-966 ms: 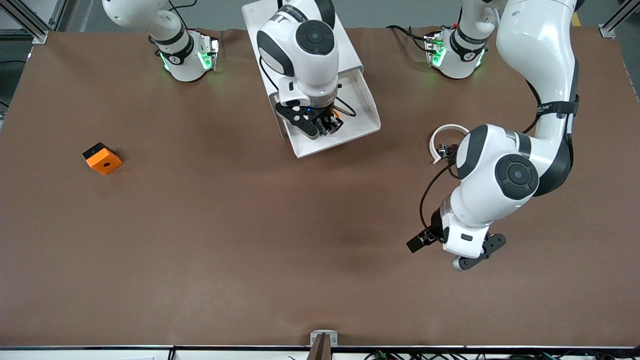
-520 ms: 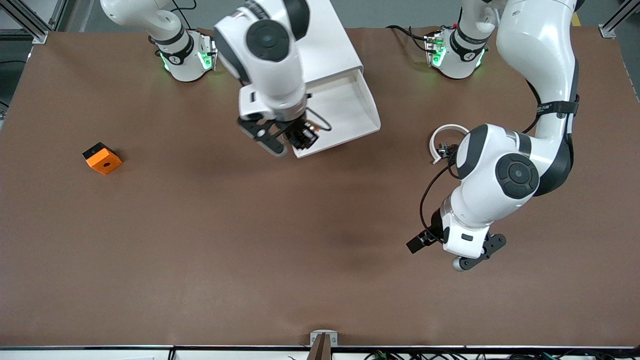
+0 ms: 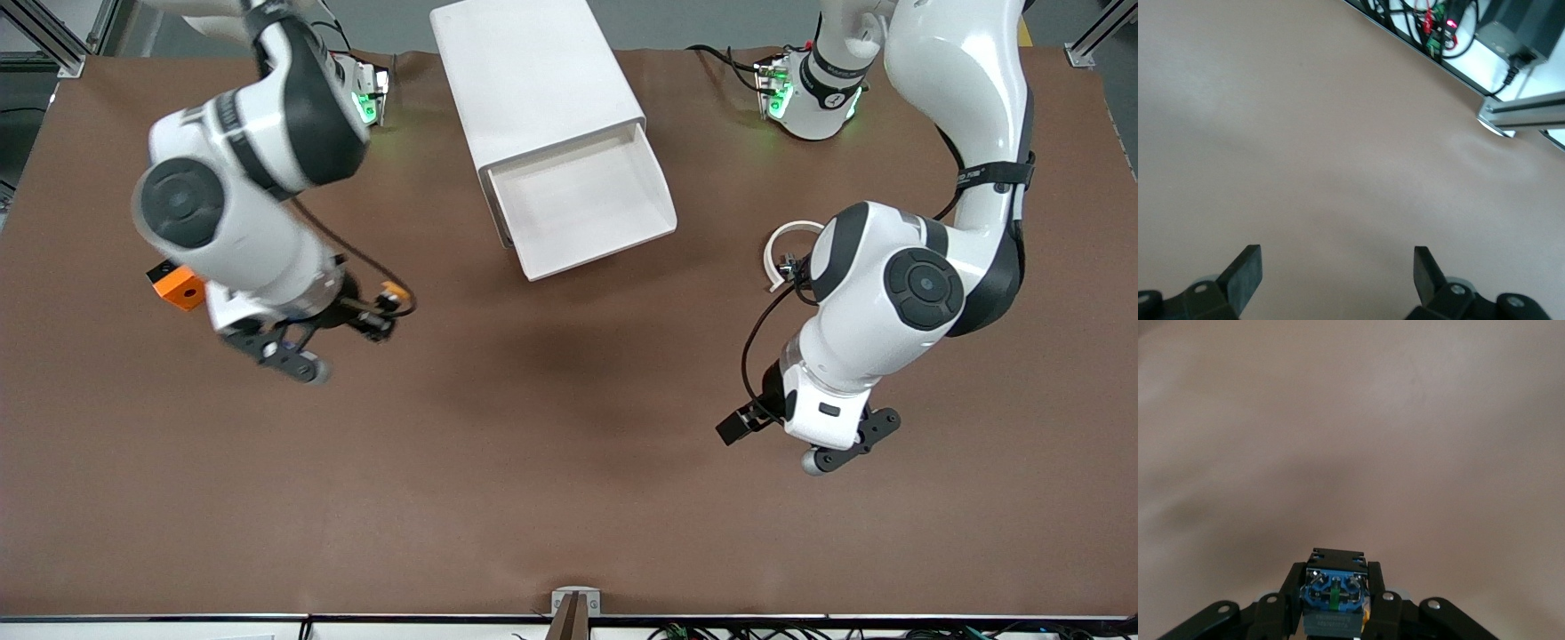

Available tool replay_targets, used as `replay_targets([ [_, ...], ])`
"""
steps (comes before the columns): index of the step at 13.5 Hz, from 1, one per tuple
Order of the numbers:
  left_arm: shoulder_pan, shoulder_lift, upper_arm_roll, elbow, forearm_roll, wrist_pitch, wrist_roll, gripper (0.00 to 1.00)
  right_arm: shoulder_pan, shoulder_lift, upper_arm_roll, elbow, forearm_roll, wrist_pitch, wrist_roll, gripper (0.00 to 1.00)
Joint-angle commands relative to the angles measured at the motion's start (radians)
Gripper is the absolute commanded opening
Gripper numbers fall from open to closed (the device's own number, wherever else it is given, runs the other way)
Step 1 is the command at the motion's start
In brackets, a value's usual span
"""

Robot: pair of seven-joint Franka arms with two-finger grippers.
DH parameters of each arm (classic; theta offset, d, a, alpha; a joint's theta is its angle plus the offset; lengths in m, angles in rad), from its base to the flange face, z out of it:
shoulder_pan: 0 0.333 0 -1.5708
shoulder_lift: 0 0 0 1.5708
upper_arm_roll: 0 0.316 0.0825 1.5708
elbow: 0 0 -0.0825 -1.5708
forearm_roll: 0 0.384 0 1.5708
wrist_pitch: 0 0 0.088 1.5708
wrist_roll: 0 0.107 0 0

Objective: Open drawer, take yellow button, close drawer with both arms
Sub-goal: 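Lift the button out while the left gripper moves toward the drawer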

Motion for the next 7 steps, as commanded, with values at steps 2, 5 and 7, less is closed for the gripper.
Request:
replay_targets([
  [2,-0.006,0.003,-0.018,-0.014,0.018,0.029,0.008,1.00,-0.168,0.007,0.018,-0.063,0.014,0.065,-0.314,0.00],
  [5,-0.007,0.003,-0.018,-0.016,0.018,0.029,0.011,1.00,-0.260,0.040,0.016,-0.109,-0.008,0.148,-0.485,0.00],
  [7,-0.007,0.003,-0.020,-0.024,0.015,0.029,0.010,1.00,-0.312,0.073,0.016,-0.137,-0.057,0.222,-0.549,0.00],
])
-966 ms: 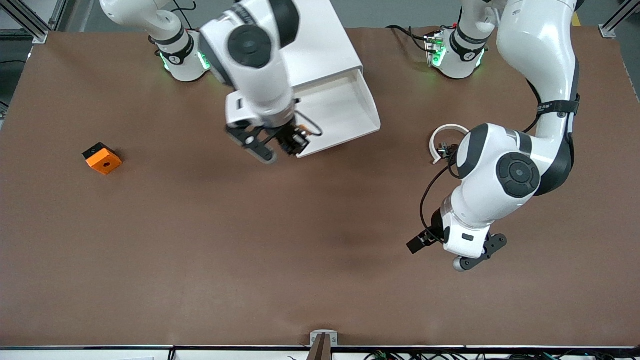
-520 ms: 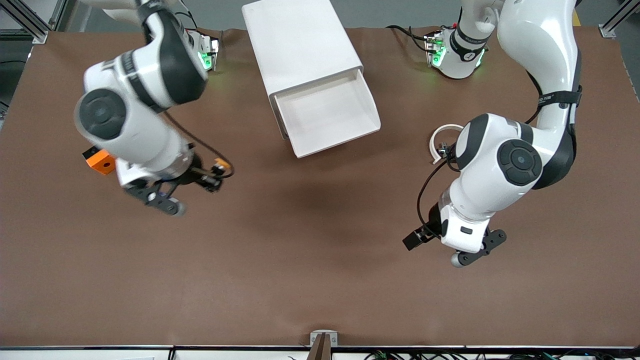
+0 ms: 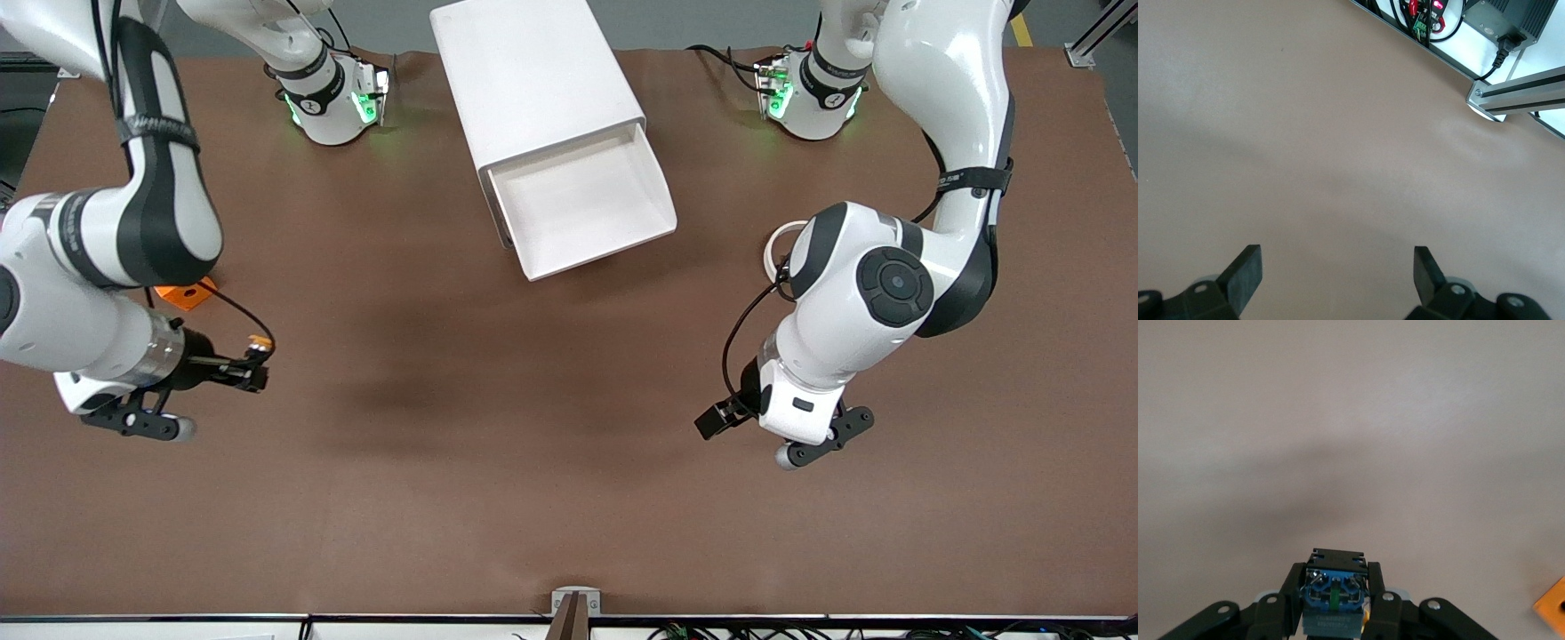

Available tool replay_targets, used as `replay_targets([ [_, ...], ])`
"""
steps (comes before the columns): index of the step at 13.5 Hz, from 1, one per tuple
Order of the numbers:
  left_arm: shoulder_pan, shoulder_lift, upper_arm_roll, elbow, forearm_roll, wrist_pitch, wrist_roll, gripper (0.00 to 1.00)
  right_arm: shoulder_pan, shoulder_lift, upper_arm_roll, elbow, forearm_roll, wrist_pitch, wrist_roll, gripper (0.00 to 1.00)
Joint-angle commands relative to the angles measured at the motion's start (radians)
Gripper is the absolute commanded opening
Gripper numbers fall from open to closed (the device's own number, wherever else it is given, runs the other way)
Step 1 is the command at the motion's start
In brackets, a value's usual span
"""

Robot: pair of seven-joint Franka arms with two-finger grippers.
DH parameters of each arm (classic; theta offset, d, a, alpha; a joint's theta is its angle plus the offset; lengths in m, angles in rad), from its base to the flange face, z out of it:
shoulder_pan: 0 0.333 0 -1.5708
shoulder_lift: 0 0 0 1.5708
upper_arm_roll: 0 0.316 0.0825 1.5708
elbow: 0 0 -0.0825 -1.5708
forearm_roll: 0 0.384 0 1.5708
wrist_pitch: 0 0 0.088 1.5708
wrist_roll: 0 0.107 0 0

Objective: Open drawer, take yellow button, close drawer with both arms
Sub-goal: 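Lift the button out while the left gripper moves toward the drawer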

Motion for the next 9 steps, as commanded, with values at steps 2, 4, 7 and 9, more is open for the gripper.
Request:
replay_targets([
  [2,-0.020,-0.003,-0.007,-0.016,0.015,0.013,0.005,1.00,-0.092,0.061,0.019,-0.034,-0.040,0.119,-0.097,0.00],
  [4,-0.039,0.002,-0.005,-0.019,0.022,0.014,0.008,1.00,-0.137,0.109,0.019,-0.034,-0.040,0.184,-0.151,0.00],
  [7,-0.092,0.000,-0.002,-0.064,0.025,0.019,-0.001,1.00,-0.206,0.194,0.020,-0.032,-0.038,0.314,-0.255,0.00],
  [9,-0.137,0.000,-0.004,-0.093,0.056,0.019,-0.007,1.00,-0.244,0.242,0.022,-0.031,-0.032,0.392,-0.315,0.00],
])
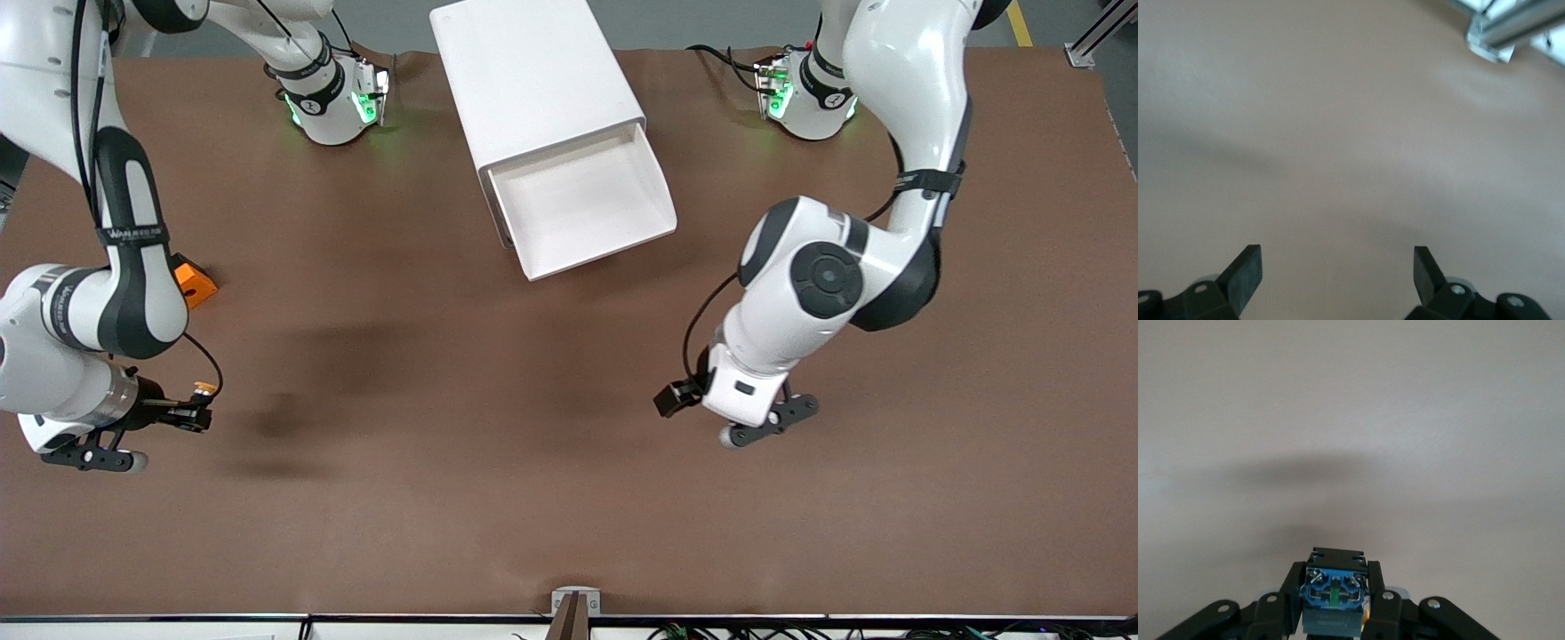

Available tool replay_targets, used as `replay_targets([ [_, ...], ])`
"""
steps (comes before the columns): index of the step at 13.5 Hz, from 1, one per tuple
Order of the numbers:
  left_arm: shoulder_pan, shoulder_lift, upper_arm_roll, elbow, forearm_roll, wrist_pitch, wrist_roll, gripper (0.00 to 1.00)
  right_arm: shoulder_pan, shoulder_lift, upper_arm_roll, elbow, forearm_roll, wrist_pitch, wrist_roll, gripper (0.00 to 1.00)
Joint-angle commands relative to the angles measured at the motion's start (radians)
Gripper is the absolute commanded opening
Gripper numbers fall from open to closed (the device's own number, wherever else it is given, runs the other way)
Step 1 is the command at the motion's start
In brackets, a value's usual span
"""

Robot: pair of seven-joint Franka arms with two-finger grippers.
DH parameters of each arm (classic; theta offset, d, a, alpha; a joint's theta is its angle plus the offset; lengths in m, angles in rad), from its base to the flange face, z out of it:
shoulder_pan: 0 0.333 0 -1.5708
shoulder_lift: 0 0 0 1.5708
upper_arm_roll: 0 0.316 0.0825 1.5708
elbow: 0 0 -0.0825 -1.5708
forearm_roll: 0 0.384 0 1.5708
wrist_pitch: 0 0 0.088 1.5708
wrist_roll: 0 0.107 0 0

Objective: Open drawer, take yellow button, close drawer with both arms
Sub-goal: 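Lift the button out while the left gripper moves toward the drawer, then lower the button onto the table with the right gripper and release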

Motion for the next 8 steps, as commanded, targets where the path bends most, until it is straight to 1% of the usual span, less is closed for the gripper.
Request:
replay_targets([
  [1,-0.057,-0.012,0.001,-0.052,0.046,0.018,-0.010,1.00,-0.064,0.063,0.021,0.013,0.002,0.081,-0.081,0.00],
  [2,-0.069,-0.020,-0.001,-0.066,0.046,0.012,-0.019,1.00,-0.075,0.080,0.023,0.016,0.004,0.096,-0.090,0.00],
  [6,-0.140,-0.097,-0.001,-0.173,0.046,-0.019,-0.051,1.00,-0.089,0.126,0.025,0.033,0.004,0.109,-0.102,0.00],
  [8,-0.172,-0.114,-0.002,-0.194,0.046,-0.059,-0.062,1.00,-0.092,0.147,0.026,0.044,0.005,0.110,-0.134,0.00],
])
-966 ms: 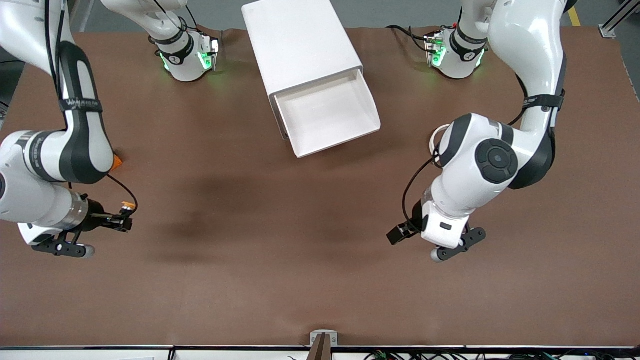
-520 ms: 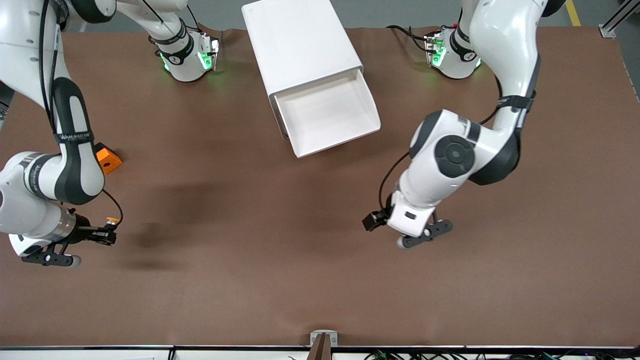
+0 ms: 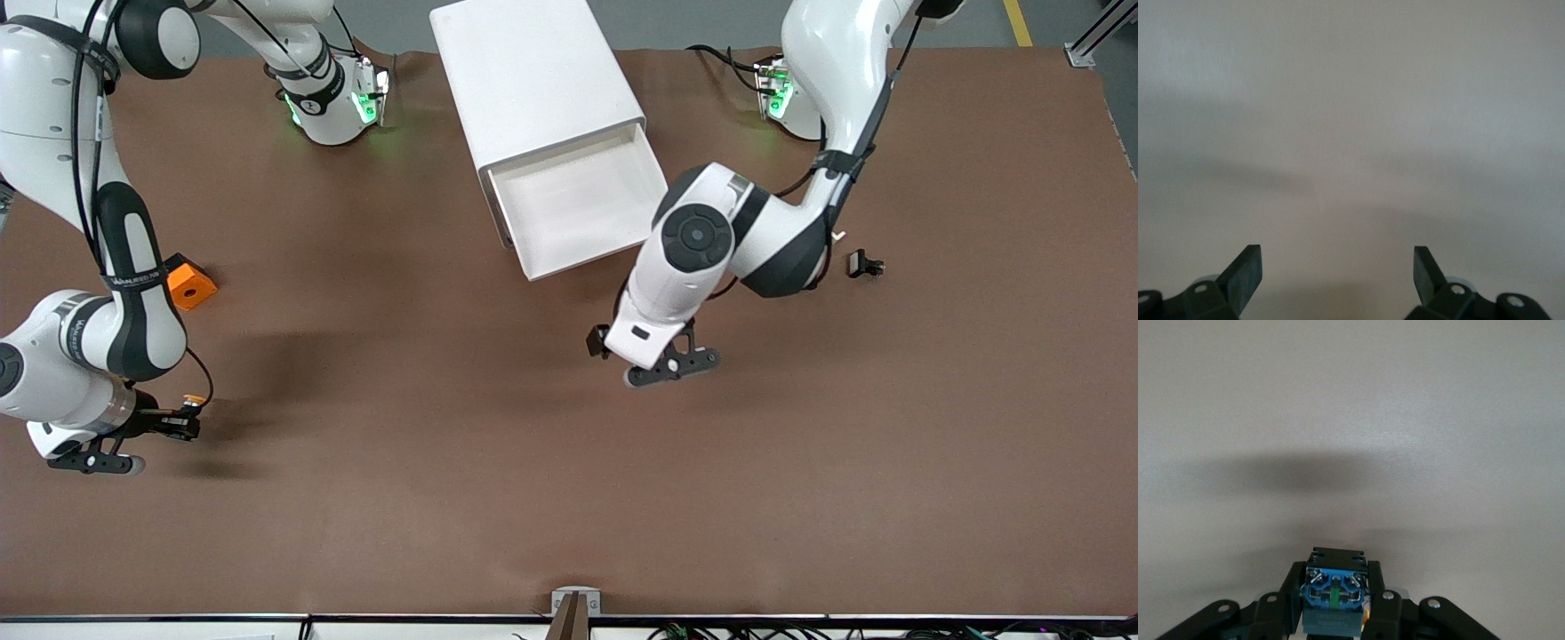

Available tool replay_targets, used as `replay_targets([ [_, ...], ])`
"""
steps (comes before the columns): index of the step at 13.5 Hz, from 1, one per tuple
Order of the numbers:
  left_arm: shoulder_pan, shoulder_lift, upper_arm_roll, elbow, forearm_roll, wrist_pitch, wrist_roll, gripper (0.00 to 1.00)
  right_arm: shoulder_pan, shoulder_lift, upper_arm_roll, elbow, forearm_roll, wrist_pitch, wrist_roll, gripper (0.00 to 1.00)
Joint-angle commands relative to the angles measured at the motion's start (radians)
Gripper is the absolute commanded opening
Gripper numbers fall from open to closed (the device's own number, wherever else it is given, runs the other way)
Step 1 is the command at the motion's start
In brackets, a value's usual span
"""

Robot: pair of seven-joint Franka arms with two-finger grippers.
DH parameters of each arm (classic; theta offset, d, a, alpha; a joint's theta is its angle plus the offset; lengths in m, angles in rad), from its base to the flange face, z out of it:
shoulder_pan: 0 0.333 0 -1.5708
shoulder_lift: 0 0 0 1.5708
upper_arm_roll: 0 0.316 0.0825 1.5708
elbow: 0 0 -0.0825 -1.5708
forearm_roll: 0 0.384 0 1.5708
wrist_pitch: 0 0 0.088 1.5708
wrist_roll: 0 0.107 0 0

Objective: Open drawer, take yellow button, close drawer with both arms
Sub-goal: 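Lower the button onto the table with the right gripper and release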

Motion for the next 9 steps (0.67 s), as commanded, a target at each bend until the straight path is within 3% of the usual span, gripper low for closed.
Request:
replay_targets([
  [1,-0.033,-0.073,0.000,-0.072,0.022,-0.058,-0.049,1.00,-0.026,0.038,0.019,0.054,0.005,-0.006,-0.038,0.00],
  [8,-0.116,-0.065,-0.022,-0.088,0.019,-0.066,-0.189,1.00,-0.030,0.095,0.020,0.089,0.003,0.045,-0.091,0.00],
  [9,-0.125,-0.068,-0.023,-0.091,0.019,-0.068,-0.200,1.00,-0.029,0.095,0.019,0.091,0.003,0.042,-0.091,0.56],
])
